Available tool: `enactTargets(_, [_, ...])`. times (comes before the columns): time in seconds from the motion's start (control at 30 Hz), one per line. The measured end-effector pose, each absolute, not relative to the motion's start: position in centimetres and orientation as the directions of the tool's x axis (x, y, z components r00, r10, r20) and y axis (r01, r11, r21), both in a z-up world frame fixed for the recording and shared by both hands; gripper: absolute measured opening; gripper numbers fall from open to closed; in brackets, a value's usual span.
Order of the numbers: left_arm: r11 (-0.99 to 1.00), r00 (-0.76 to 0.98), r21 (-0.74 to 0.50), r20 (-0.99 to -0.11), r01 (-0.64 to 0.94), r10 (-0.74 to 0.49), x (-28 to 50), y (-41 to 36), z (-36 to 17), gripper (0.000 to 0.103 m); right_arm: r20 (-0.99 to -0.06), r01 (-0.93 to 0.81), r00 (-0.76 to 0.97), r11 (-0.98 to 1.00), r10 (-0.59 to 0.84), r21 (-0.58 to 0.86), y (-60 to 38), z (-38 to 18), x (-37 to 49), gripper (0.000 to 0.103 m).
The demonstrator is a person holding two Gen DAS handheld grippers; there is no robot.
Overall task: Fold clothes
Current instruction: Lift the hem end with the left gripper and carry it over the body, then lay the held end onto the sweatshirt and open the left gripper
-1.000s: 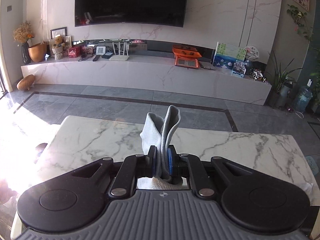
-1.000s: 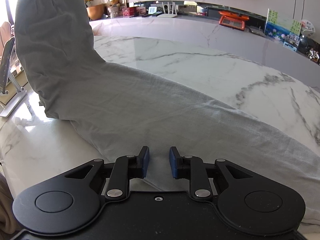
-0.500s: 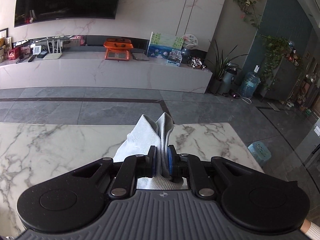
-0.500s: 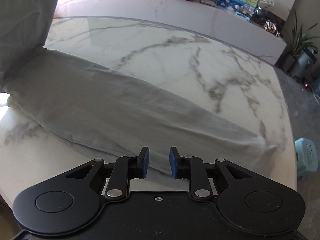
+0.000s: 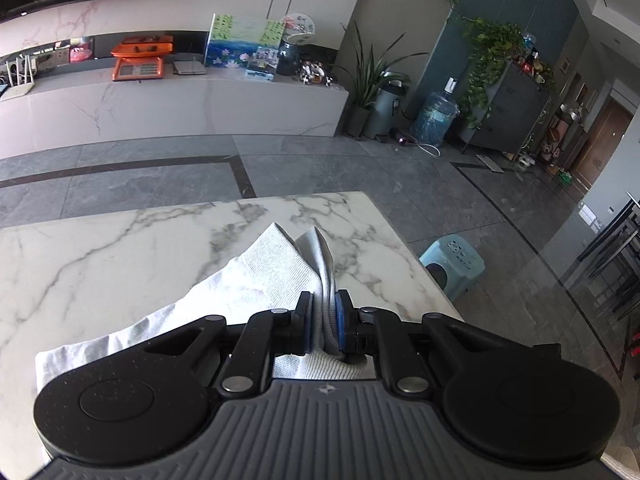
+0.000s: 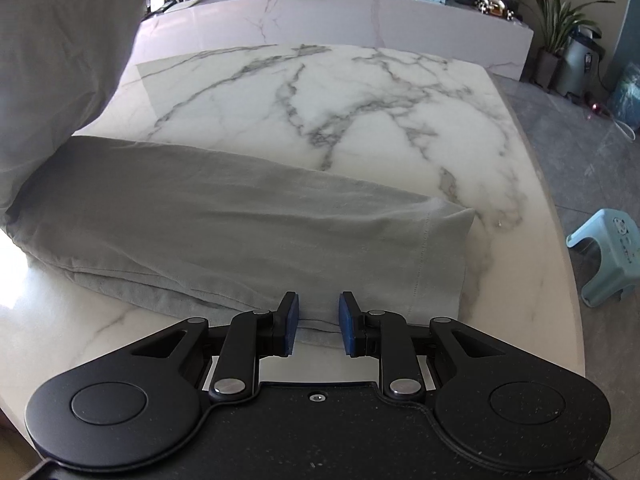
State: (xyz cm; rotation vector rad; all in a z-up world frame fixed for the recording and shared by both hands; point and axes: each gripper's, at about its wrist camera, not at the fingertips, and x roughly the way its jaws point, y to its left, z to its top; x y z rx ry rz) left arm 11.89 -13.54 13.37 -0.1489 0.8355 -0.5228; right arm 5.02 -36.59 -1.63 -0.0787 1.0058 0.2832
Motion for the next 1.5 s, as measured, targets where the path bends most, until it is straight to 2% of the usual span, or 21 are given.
enactTargets(0.37, [0.795,0.405,-0.385,-0.706,0.469,-0.581,12.7,-21.8,7.3,0.011,-0.814,-0.262,0.503,0.949,0.291,0.178,-38.6,-2.0,5.0,0.022])
enactTargets(0.63, [0.786,0.307,-0.365,-0.774,0.499,-0.554,12.9,-24.1,1.9,0.011,-0.809,-0.283,0.512,0.946,0.288,0.158,-38.4,-2.0,4.8,0.022])
enactTargets(0.83, [0.782,0.269,-0.355,-0.798,0.513,-0.539,12.9,-27.8,0.7,0.012,-0.81,-0.304,0.516,0.943,0.28,0.132,-38.0,-2.0,4.6,0.022])
enactTargets(1.0, [0.771,0.248,-0.391,-0.79,0.502,-0.561,12.7,-27.1,0.2,0.021,-0.803,-0.313,0.518,0.939,0.296,0.144,-38.3,-1.9,4.5,0.022])
enactTargets(1.07, [0.769,0.249,-0.403,-0.782,0.496,-0.571,12.5,-26.6,0.4,0.035,-0.801,-0.321,0.519,0.937,0.297,0.139,-38.2,-1.9,4.4,0.022])
enactTargets(1.13, [0.773,0.264,-0.402,-0.777,0.491,-0.572,12.6,-26.4,0.9,0.041,-0.804,-0.321,0.51,0.935,0.306,0.152,-38.5,-1.7,4.4,0.022])
enactTargets(1.33, [0.807,0.335,-0.297,-0.796,0.51,-0.504,11.5,-23.9,2.5,0.041,-0.802,-0.253,0.496,0.939,0.332,0.232,-40.5,-1.3,3.8,0.024])
enactTargets(1.5, [0.846,0.395,-0.219,-0.808,0.486,-0.437,10.8,-21.4,3.3,0.041,-0.794,-0.139,0.546,0.964,0.266,0.228,-42.0,-0.6,2.8,0.027])
